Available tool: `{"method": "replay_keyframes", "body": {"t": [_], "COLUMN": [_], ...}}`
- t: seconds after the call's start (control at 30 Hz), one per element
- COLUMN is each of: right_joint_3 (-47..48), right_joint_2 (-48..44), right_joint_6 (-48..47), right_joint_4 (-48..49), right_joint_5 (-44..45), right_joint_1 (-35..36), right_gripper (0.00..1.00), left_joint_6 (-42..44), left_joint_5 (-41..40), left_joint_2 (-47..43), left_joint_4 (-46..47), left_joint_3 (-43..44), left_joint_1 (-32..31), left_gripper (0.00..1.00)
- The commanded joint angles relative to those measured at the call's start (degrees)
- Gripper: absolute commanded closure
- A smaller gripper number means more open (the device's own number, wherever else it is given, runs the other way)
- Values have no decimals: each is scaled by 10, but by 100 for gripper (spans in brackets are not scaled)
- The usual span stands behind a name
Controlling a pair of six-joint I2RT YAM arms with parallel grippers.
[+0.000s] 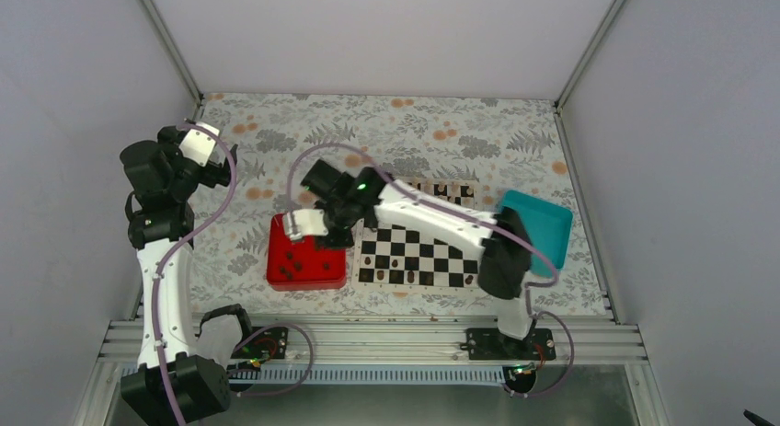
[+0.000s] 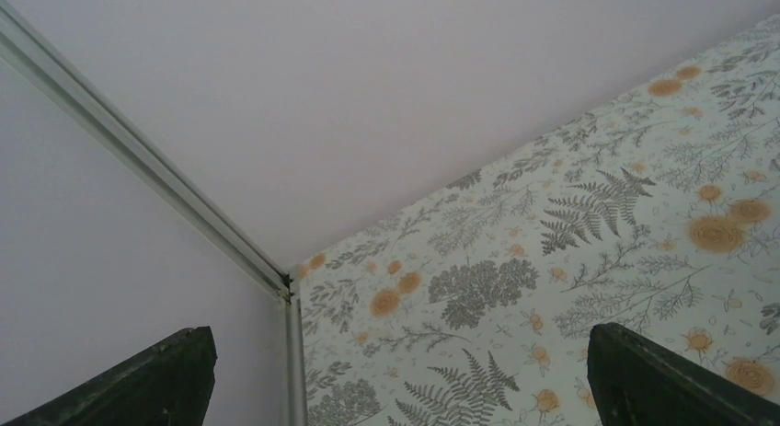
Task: Set up the chess pieces on the board
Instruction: Pick up the chess piece from the storage box, then place the chess piece on the chessboard.
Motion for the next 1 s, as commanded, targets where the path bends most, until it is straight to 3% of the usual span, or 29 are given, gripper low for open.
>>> {"method": "replay_keyframes", "body": {"t": [0.0, 0.57, 0.77, 0.97], "right_joint_3": [-53, -455, -547, -630], "right_joint_2": [-111, -481, -540, -562], "right_joint_6": [23, -6, -22, -33], "right_joint_4": [-18, -42, -53, -3], "right_joint_5": [6, 48, 45, 16], "right_joint_1": [-37, -260, -288, -291], "right_gripper": [96, 96, 96, 96], "left_joint_6": [-14, -36, -41, -44], "left_joint_5": [17, 6, -1, -7], "left_joint_2": [2, 36, 37, 36], "left_joint_4": [9, 12, 21, 29], "left_joint_3": [30, 51, 42, 34], "left_joint_1": [-2, -14, -22, -26], "left_gripper": [0, 0, 0, 0]}}
